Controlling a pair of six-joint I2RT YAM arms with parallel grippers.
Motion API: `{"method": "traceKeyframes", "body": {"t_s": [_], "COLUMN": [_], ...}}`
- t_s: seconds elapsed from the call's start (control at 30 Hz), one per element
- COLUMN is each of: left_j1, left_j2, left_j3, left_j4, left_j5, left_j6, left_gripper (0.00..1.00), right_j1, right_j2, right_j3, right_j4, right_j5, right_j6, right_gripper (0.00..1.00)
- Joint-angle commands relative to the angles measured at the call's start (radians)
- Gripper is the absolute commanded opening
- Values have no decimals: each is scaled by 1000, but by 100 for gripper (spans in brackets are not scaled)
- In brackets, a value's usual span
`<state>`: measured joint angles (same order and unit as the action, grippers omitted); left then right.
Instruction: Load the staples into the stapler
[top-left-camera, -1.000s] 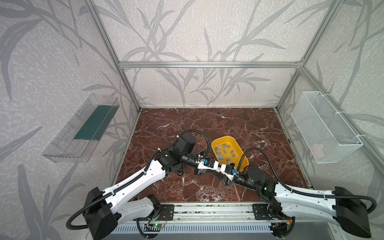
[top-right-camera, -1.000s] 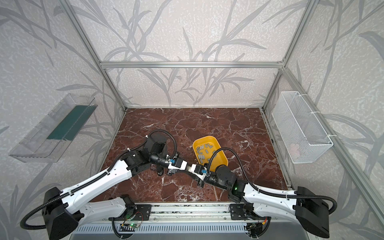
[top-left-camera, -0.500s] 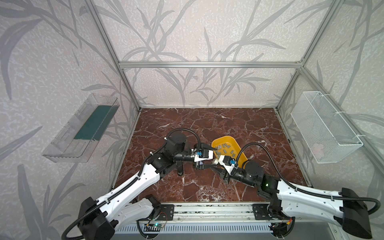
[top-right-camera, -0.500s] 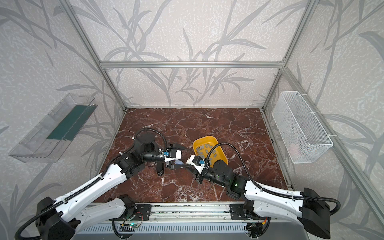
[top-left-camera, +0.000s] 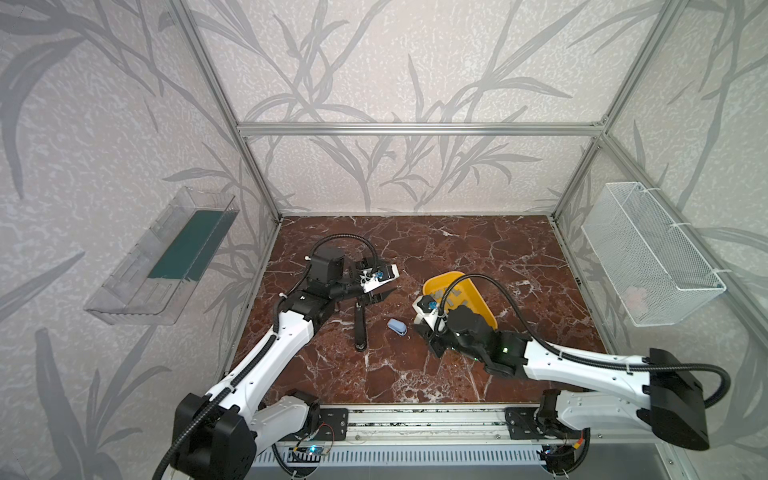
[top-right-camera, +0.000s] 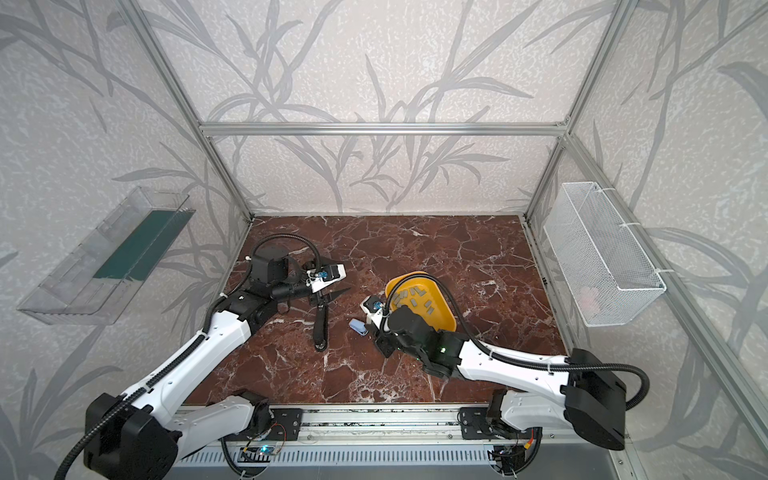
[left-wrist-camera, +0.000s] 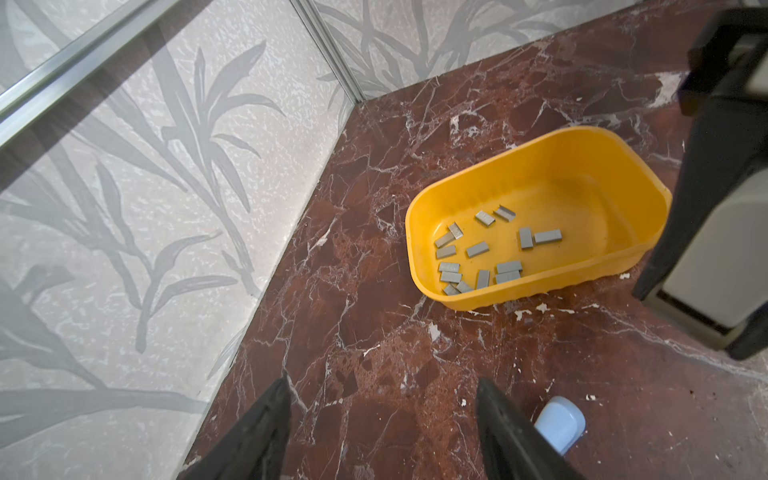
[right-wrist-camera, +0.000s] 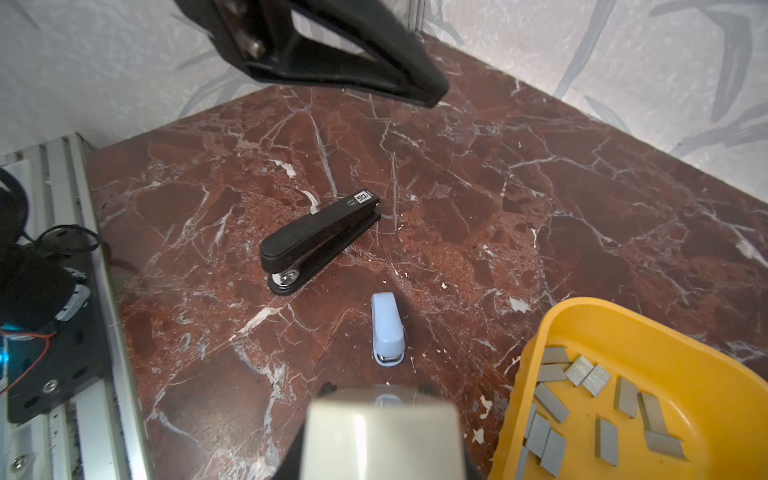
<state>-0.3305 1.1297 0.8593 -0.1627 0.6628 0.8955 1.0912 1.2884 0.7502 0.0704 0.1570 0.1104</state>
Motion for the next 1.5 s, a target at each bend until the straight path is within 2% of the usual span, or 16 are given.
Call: {"method": "traceKeyframes", "body": {"t_s": [0.0,0.17,0.33,0.53,0.67,0.97,1.13,1.37,1.47], "left_j1": [1,-1,-7,-11,-10,-15,-48,-83,-86], "left_j2": [24,60,77,119,161,178,181,204,213], "left_j3": [5,13,6,15,20,22,24,39,45], "left_j4": [-122,-197,-221,-301,-324,-331,-347,-391,-400], "left_j5": [8,20,17,46,15,23,-5,-52,-58], "left_j6": [167,258,311,377,405,444,479,504,504], "left_gripper": [71,71,70,70,70,70,68,68,68], "right_j1": [2,2,-10,-57,-109,-166,-173,-173,-172], "right_j2": [110,269,340,374,413,528,540,502,458], "right_j3": [87,194,254,238,250,312,325,305,275], "right_j4": [-151,-267,-349,-330,-337,-391,-403,-390,-366], "right_j5": [-6,38,58,36,4,-62,-67,-75,-65], "right_j6": [43,79,108,147,163,176,176,179,181], "right_gripper": [8,6,5,7,7,10,21,49,55]}}
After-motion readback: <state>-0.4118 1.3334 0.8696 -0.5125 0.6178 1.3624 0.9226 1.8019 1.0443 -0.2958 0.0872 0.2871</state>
